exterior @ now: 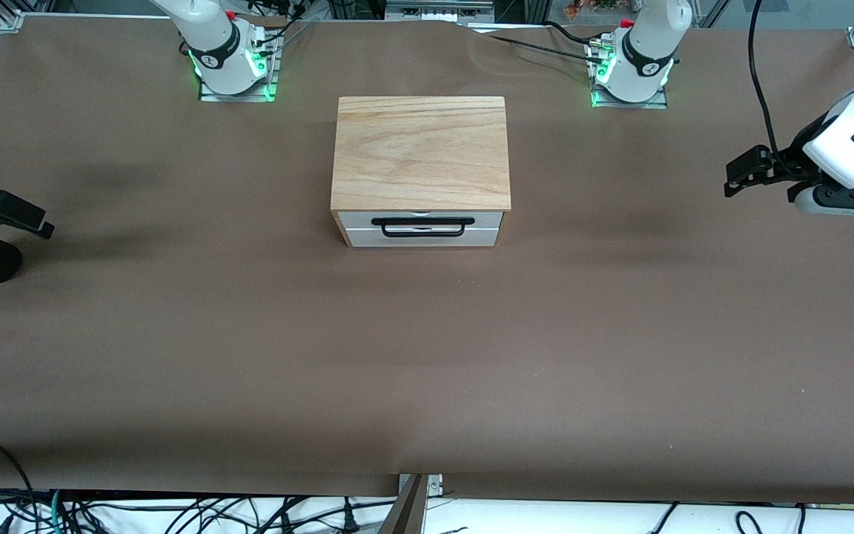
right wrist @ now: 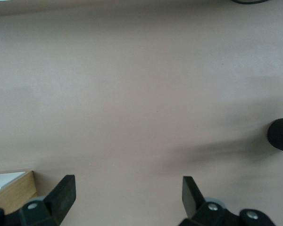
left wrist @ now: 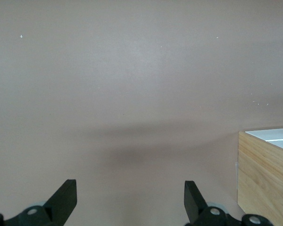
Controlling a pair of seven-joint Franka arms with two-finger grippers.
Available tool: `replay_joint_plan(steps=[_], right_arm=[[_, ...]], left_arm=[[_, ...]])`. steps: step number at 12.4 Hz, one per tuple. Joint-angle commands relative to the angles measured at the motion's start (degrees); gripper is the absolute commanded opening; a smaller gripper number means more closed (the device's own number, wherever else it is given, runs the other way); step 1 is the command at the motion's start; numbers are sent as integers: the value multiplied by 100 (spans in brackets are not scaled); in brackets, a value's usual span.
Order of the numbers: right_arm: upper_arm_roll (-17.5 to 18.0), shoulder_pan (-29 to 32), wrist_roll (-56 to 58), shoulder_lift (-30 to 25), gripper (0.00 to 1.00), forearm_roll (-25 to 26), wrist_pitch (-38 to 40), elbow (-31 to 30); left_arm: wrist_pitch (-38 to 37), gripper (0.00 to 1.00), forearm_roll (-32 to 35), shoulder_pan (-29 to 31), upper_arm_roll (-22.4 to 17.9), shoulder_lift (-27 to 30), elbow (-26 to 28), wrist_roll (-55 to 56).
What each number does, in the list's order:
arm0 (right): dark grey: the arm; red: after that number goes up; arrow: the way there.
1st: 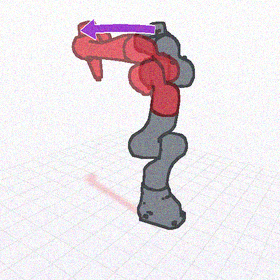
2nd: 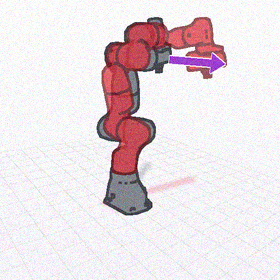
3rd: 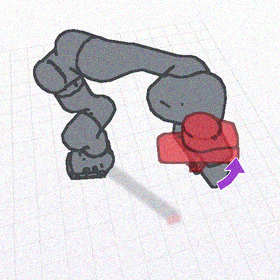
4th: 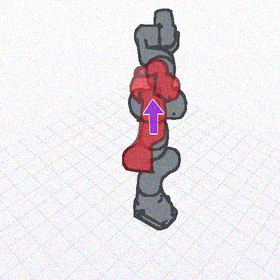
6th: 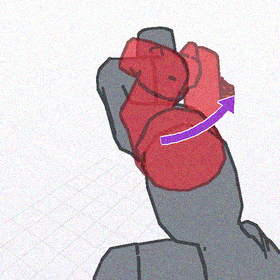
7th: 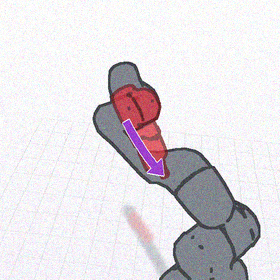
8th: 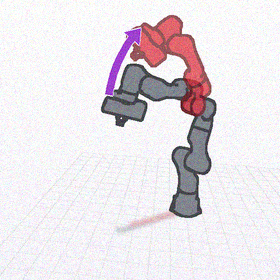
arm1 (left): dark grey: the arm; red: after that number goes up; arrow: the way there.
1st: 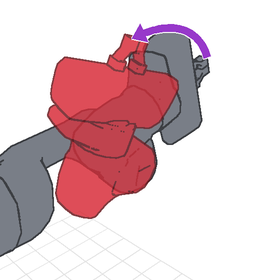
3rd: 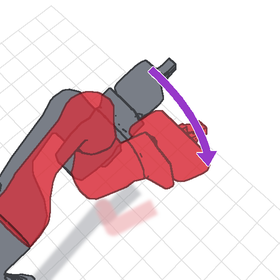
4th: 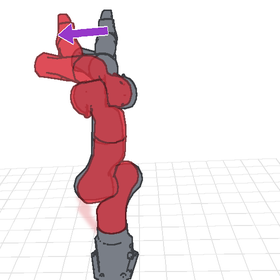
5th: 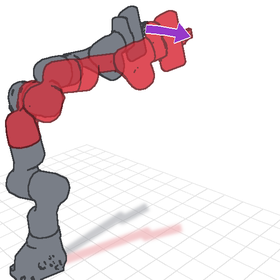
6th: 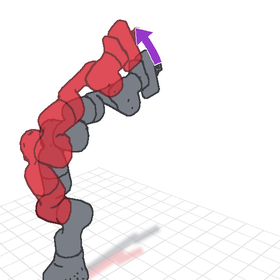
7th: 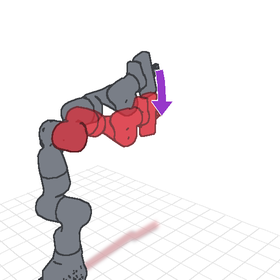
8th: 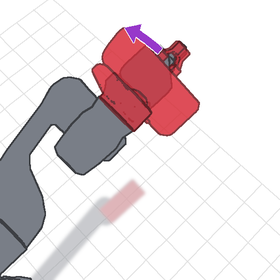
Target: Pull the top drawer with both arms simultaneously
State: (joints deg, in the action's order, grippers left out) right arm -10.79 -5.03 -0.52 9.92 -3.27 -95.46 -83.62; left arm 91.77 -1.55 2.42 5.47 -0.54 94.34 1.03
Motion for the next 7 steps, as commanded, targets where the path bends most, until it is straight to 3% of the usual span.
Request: replay_joint_plan(steps=[1, 7], right_arm=[[59, -24, -53, -43, 100, 116, 45, -14], [50, -33, -44, -51, 100, 116, 54, -14]], left_arm=[[-151, 100, 146, -5, 77, -95, -214, 65], [-168, 100, 146, 12, 77, -95, -205, 64]])
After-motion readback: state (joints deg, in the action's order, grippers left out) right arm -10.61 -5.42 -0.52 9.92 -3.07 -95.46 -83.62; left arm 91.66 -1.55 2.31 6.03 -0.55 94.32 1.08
